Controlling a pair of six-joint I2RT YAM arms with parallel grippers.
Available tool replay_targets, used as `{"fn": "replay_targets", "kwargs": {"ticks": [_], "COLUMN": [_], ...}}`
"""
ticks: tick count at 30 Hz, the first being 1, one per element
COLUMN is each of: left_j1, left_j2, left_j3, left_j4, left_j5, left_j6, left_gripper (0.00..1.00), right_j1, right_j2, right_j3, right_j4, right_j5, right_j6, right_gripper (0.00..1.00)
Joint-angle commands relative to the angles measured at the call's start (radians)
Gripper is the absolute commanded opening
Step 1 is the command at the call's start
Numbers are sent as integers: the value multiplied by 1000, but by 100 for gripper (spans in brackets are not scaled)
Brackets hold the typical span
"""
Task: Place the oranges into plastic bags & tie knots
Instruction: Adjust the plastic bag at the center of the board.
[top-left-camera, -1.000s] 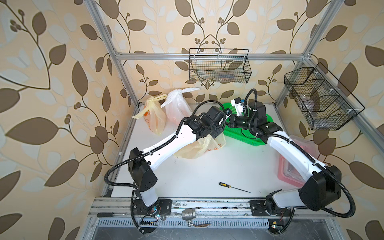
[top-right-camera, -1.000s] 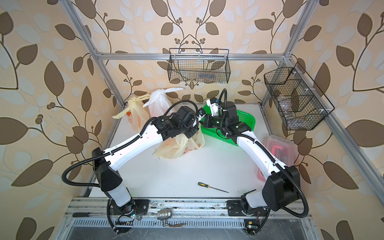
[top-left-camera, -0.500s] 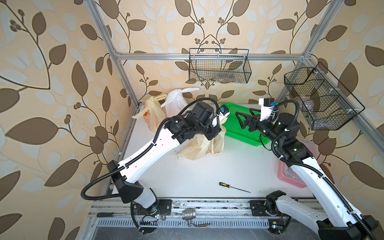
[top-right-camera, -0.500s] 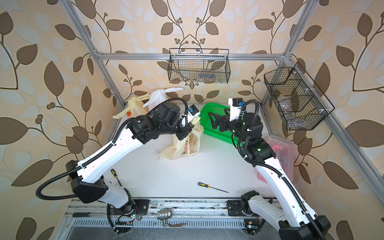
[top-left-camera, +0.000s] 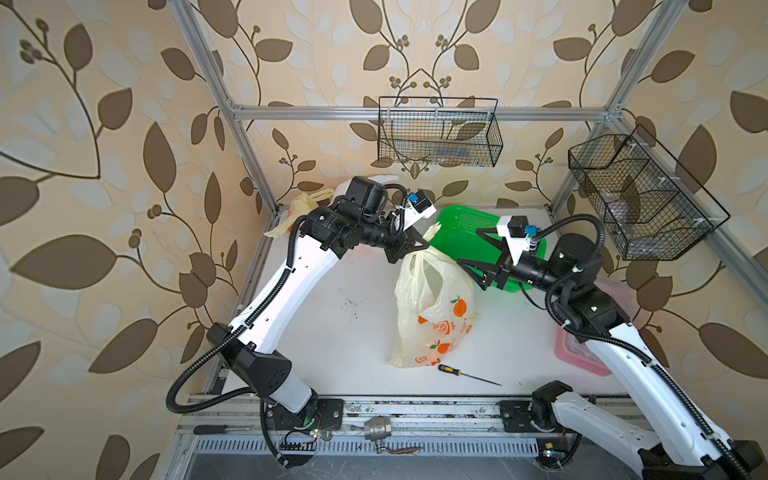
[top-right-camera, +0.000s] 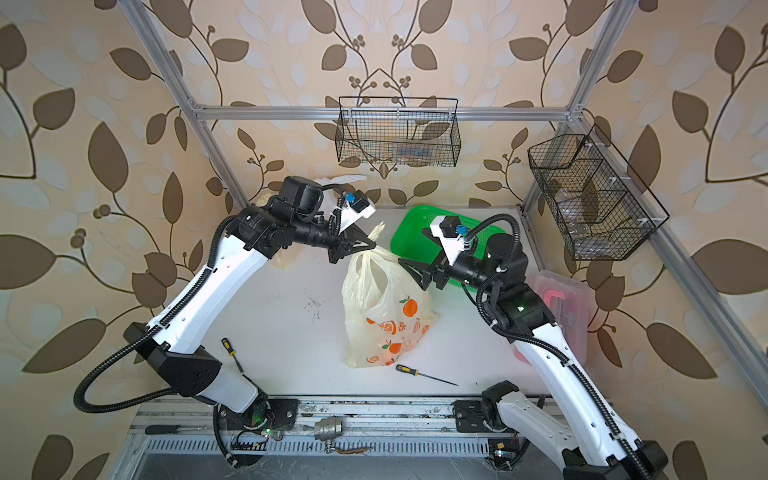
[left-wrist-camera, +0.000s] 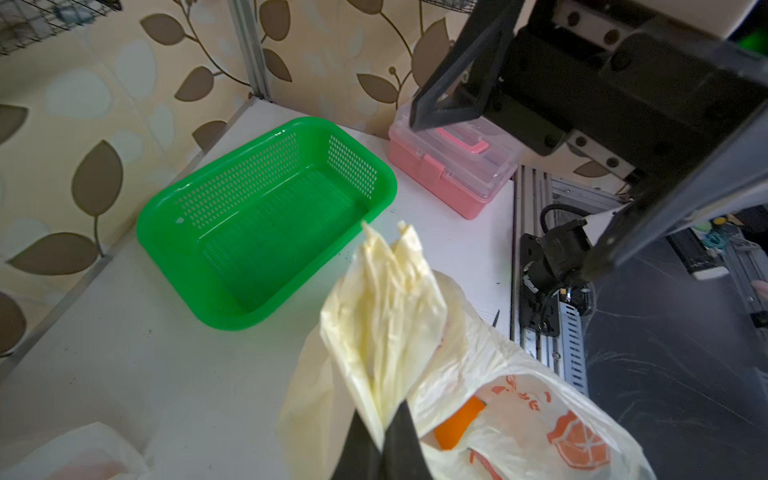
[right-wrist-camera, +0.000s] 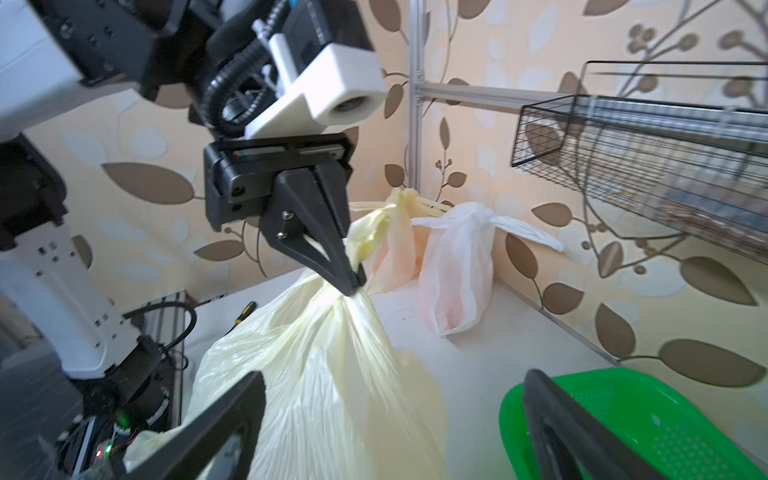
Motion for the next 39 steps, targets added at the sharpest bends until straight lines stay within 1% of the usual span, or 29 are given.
{"fn": "replay_targets", "kwargs": {"ticks": [1, 3, 8, 14, 18, 21, 22, 24, 27, 32, 33, 34, 35, 37, 39], "left_j1": [13, 20, 28, 29, 29, 29, 29, 29, 29, 32, 33, 34, 35, 36, 36], "left_j2": [-4, 1, 13, 20, 20, 21, 23, 26, 30, 13, 5, -4, -18, -36, -54], "left_j3": [21, 21, 41, 43, 48, 54, 58, 60, 64, 39, 26, 7, -11, -43, -67], "left_j4": [-16, -20, -53, -70, -83, -97, -102, -109, -109, -72, -52, -25, -2, 30, 52], "left_j5": [103, 110, 144, 148, 153, 151, 152, 153, 151, 122, 116, 110, 105, 92, 79], "left_j6": [56, 62, 84, 94, 104, 111, 114, 119, 118, 89, 74, 55, 42, 19, 6], "left_gripper": [0, 0, 0, 0, 0, 0, 0, 0, 0, 0, 0, 7, 21, 47, 61], "right_j1": [44, 48, 47, 48, 52, 52, 53, 54, 56, 57, 57, 57, 57, 57, 57], "right_j2": [45, 73, 121, 236, 287, 331, 349, 377, 401, 388, 382, 374, 364, 351, 340], "right_j3": [41, 60, 73, 158, 187, 235, 253, 279, 299, 274, 264, 254, 239, 212, 183], "right_j4": [-59, -68, -79, -104, -116, -182, -212, -251, -273, -244, -224, -205, -183, -133, -96], "right_j5": [-88, -93, -92, -207, -223, -251, -259, -262, -262, -263, -258, -257, -258, -257, -263], "right_j6": [-144, -159, -204, -218, -248, -300, -321, -348, -361, -334, -318, -302, -275, -228, -191], "right_gripper": [96, 100, 100, 100, 100, 100, 98, 92, 77, 29, 22, 15, 8, 0, 0]}}
